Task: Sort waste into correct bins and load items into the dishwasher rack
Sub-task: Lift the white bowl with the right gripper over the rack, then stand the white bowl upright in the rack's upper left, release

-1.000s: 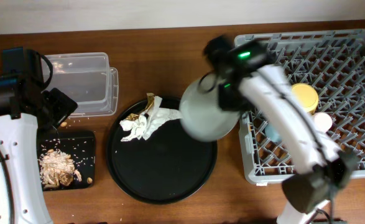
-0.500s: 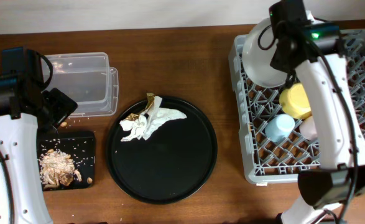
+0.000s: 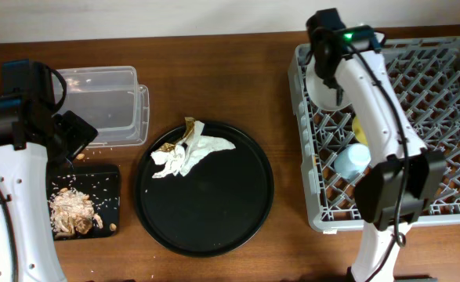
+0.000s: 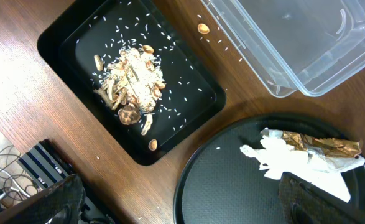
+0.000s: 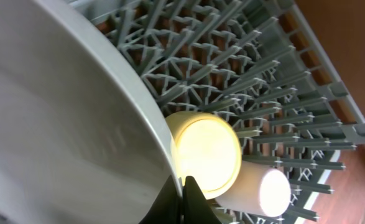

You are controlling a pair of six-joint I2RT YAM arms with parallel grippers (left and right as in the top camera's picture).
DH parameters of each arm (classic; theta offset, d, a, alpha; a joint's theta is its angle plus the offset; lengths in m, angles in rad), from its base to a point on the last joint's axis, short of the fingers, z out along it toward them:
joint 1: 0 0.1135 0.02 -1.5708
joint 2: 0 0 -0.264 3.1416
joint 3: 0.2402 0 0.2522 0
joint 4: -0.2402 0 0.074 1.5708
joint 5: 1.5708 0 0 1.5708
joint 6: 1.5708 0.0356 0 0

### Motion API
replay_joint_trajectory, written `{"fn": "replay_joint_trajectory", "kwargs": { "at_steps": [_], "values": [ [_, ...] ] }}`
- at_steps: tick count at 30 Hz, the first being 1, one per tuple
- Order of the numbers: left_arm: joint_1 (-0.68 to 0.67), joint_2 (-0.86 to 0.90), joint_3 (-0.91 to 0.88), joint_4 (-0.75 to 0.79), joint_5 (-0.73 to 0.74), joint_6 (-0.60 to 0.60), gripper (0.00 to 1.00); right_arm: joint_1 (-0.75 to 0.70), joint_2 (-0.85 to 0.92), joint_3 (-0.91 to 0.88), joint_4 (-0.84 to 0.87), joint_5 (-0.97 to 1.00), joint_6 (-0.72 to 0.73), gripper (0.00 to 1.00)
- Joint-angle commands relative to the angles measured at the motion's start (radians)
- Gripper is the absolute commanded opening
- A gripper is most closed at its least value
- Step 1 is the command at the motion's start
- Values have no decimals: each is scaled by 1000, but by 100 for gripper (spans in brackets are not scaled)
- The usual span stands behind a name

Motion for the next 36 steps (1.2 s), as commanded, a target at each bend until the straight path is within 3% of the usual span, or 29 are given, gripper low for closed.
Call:
{"fn": "replay_joint_trajectory", "kwargs": {
  "at_steps": [1, 6, 12, 13, 14, 15, 23, 24, 26, 27, 28, 32, 36],
  "values": [
    [3, -9, 0, -2, 0, 5, 99, 37, 25, -6, 3, 41, 16, 4],
    [3, -9, 0, -2, 0, 5, 99, 66, 53, -9, -21, 40, 15, 4],
    [3, -9, 0, -2, 0, 5, 99, 105, -8, 29, -98, -10, 16, 19],
    [3, -9, 0, -2, 0, 5, 99, 109, -35, 46, -111, -29, 16, 30],
    [3, -9, 0, -2, 0, 5, 99, 115, -68, 65, -119, -52, 15, 72],
    [3, -9, 0, -2, 0, 5, 99, 121, -102, 79, -127, -80, 15, 99],
    [3, -9, 0, -2, 0, 5, 99, 100, -383, 95, -124, -194, -23, 99],
    [3, -9, 0, -2, 0, 5, 99, 84, -399, 95, -113, -193, -28, 87],
    [3, -9, 0, -2, 0, 5, 99, 27, -402, 94, -92, -201, -46, 41],
    [3, -9, 0, -2, 0, 5, 99, 0, -393, 92, -85, -215, -45, 31],
    [3, -9, 0, -2, 0, 5, 99, -36, -377, 91, -76, -255, -47, 24],
    [3, -9, 0, -2, 0, 5, 99, -158, -266, 90, 22, -507, -168, 19],
    [3, -9, 0, -1, 0, 5, 99, -249, -135, 90, 108, -705, -201, 8]
  ]
}}
